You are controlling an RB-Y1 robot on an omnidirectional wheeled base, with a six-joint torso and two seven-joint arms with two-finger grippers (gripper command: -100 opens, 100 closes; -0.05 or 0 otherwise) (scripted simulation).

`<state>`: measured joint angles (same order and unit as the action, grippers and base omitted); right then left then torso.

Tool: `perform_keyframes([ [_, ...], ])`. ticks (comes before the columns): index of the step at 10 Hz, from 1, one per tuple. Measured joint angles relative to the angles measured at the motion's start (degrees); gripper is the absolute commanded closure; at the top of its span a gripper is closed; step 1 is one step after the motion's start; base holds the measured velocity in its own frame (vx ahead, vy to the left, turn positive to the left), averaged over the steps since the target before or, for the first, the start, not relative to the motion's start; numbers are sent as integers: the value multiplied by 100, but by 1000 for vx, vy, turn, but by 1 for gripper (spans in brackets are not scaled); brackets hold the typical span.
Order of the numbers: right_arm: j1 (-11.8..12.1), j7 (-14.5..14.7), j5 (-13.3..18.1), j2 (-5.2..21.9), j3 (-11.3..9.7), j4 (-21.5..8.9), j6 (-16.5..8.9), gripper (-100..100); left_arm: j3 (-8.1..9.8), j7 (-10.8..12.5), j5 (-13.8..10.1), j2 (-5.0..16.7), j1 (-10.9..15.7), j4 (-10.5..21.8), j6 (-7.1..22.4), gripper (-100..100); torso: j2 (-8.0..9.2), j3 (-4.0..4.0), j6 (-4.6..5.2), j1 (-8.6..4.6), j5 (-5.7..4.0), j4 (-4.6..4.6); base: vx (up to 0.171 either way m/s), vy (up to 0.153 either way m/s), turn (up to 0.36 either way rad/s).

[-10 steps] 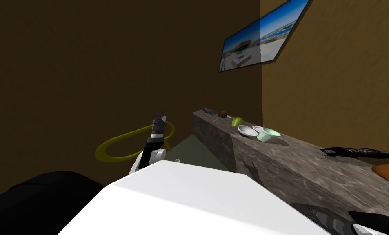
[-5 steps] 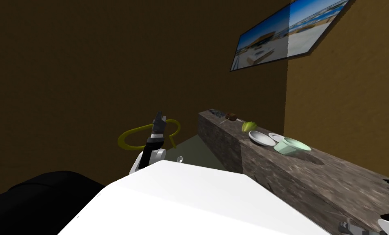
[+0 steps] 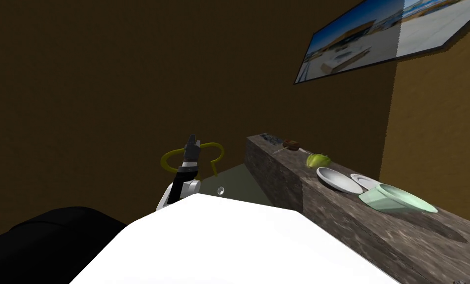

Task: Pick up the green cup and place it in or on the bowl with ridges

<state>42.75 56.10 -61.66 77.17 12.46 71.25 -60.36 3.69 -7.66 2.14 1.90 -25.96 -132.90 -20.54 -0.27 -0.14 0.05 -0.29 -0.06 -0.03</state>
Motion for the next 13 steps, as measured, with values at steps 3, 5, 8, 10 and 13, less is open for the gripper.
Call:
perform_keyframes([
  [3, -115, 191, -204, 277, 103, -282, -419, -100, 1, 0, 0, 0, -2, 0, 0, 0, 1, 0, 12, -1, -3, 0, 24, -34, 285],
  [5, -305, 388, -436, 546, 194, -634, -744, -100, 1, 0, 0, 0, 0, 0, 0, 0, -4, -3, 1, -11, -3, -1, 23, -66, 288],
  [8, -315, 553, -672, 791, 436, -859, -1150, -100, 1, 0, 0, 1, -1, 0, 0, 0, -4, -2, 4, -31, -9, -1, 25, -122, 306],
  [10, -484, 725, -862, 937, 553, -1180, -1419, -100, 2, 0, 0, 2, -2, 0, 0, 0, -6, -4, 10, -54, -17, -1, 31, -190, 223],
  [13, -549, 821, -1050, 898, 736, -1385, -1641, -100, 3, 0, 0, 2, -2, 0, 0, 0, -3, -2, 16, -67, -22, 0, 17, -168, 100],
])
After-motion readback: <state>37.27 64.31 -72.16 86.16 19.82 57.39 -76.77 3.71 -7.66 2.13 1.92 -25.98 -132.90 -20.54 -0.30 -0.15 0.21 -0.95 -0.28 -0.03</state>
